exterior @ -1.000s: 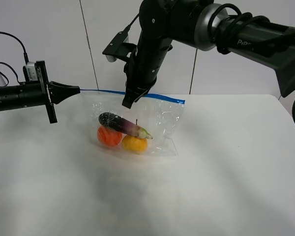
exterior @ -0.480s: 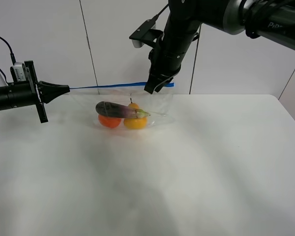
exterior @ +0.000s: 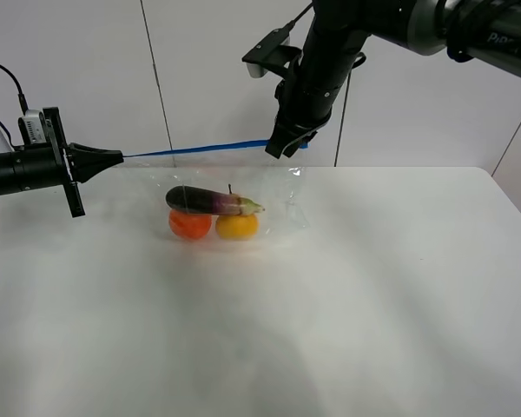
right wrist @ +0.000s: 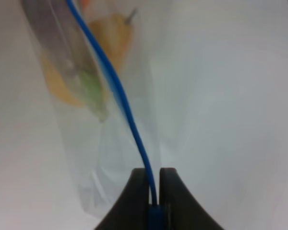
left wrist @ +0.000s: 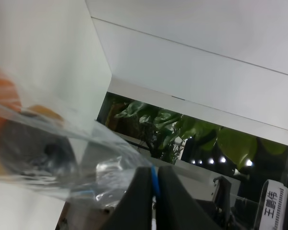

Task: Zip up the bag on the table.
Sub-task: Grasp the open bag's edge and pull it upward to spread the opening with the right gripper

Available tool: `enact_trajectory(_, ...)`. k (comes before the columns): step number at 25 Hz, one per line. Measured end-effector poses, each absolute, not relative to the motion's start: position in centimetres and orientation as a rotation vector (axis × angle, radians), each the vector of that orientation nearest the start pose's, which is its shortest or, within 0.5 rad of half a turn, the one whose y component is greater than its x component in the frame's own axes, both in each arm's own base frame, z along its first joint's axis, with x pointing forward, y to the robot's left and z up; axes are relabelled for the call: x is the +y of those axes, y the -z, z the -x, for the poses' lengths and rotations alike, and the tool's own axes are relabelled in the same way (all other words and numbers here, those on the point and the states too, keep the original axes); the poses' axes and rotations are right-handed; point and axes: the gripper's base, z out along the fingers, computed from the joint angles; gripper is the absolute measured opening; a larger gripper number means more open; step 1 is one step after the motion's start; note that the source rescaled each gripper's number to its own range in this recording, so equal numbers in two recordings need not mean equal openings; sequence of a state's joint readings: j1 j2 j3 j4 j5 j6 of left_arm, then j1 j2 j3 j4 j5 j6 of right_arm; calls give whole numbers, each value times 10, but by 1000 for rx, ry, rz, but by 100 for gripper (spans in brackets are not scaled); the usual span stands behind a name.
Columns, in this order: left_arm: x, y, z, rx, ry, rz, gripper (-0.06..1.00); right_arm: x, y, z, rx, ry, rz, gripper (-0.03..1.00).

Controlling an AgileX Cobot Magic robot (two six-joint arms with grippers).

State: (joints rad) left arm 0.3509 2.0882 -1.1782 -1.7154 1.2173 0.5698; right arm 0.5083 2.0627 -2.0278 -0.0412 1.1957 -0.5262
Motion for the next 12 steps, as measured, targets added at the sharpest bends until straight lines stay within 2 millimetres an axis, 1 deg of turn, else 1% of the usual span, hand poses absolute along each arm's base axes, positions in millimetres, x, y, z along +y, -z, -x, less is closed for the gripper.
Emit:
enact_trajectory(4,55,-166,-396,1956,1821,1002,0,204,-313,-403,2373,46,1283,0)
enact_trajectory(7,55,-166,-395,1956,1825,998,0,203,-317,-402,2372,27,1269,0)
enact_trajectory(12,55,-166,-395,1956,1825,998,0,203,-316,-401,2377,13,1268,0)
